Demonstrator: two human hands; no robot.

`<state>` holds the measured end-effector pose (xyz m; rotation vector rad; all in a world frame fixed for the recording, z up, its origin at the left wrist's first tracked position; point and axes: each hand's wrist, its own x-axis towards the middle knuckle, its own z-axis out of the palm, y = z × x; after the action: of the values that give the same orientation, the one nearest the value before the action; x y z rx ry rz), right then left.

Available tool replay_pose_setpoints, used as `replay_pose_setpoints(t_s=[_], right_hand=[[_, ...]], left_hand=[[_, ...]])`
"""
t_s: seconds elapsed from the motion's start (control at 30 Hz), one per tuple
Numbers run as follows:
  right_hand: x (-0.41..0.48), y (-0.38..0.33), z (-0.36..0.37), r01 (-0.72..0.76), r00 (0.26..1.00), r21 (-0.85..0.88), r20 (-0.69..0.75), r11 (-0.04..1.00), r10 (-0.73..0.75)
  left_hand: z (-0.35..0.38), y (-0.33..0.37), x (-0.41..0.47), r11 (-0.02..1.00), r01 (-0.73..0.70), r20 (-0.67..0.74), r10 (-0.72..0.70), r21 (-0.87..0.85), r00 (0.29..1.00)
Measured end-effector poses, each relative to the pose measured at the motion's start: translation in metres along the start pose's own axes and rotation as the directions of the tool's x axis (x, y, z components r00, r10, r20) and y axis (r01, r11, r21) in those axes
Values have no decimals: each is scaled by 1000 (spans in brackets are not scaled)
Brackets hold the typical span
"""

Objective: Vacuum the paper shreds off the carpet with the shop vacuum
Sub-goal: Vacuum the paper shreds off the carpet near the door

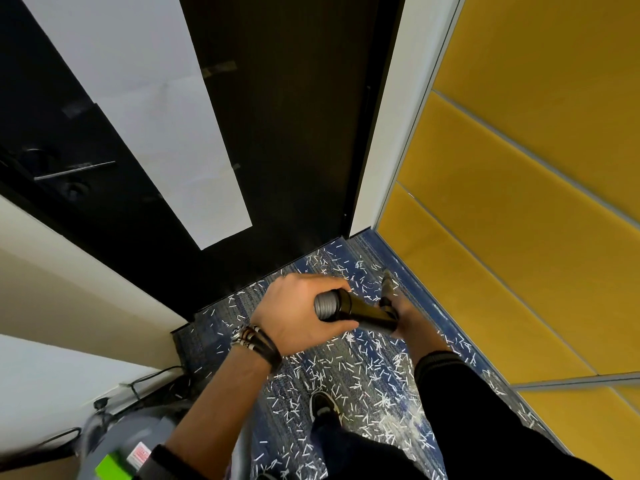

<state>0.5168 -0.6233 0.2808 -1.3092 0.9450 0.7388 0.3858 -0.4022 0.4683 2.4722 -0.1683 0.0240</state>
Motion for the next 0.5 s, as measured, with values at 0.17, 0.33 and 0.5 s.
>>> replay_pose_setpoints(t_s=[0.17,0.33,0.5], right_hand=[[8,22,-8,-20,999,91,-37,996,23],[5,20,-19,-50,999,27,-3,998,50],[12,-4,-22,52,998,-45,-19,998,-53]], left_hand=[[-10,-3,8,998,-57,139,57,-2,989],[-17,-2,11,994,-112,141,112,-9,984],[-11,-3,15,995,-83,70,87,-57,994]])
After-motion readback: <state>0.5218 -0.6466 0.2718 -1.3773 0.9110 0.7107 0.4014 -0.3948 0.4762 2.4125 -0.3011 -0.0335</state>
